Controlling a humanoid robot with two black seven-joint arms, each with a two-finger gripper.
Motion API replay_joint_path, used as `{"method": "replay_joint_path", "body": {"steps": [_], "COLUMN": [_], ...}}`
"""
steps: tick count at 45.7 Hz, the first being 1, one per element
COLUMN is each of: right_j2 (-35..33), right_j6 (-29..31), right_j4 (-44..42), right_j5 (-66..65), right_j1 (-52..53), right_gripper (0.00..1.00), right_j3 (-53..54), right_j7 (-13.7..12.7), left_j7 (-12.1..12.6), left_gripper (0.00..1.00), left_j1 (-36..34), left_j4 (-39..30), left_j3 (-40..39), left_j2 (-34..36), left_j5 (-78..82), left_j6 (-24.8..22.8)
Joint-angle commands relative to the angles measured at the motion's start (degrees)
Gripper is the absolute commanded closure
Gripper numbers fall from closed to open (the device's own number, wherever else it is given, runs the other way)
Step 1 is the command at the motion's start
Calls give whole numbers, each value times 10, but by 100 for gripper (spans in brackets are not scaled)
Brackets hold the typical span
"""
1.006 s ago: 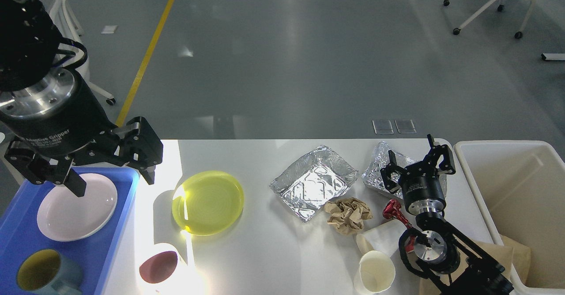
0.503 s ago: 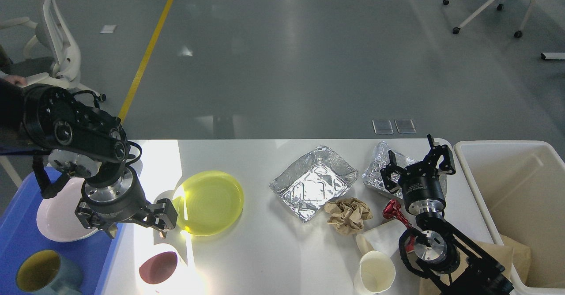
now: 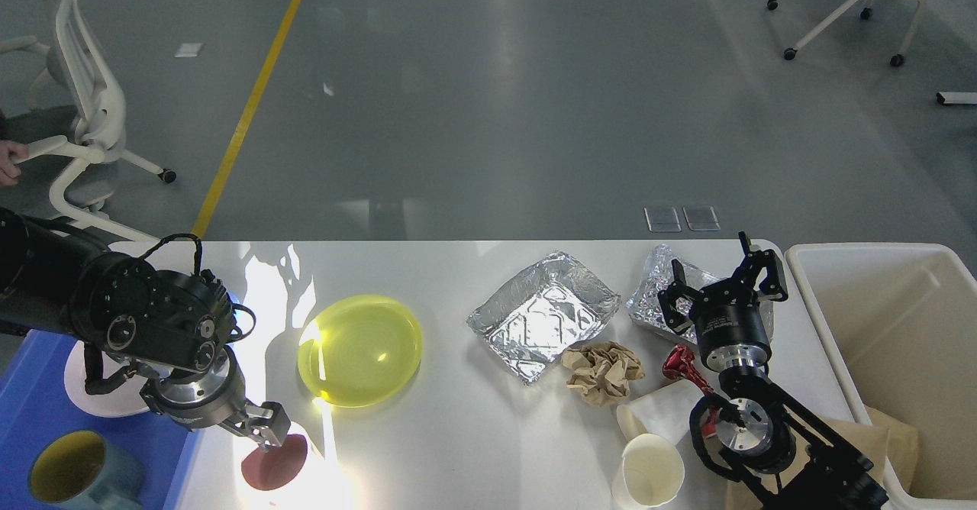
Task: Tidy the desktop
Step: 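Grasp the pink cup with the left gripper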
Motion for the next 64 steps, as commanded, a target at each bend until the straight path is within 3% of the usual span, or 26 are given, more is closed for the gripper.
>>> {"method": "replay_joint_path", "body": {"steps": [1,16,26,53,64], "right_j2": [0,-1,0,0,0], "right_j6": [0,0,0,0,0], "right_j4": [0,0,0,0,0], "right_j5": [0,0,0,0,0], "right_j1": [0,0,0,-1,0], "right_gripper": [0,0,0,0,0], "right_j3": [0,0,0,0,0], "right_j7": [0,0,0,0,0], "left_j7": [-2,-9,-6,-2,-2], "left_gripper": [5,16,49,100,100], "left_j1": [24,48,57,53,46], "left_j4": [18,23,23,27,28], "left_j3": [-8,-30,-35,-32,-33], "left_j2": [0,0,0,10,11], "left_j5": [4,3,-2,-22,-38], "left_j6": [4,36,31,9,-13]}}
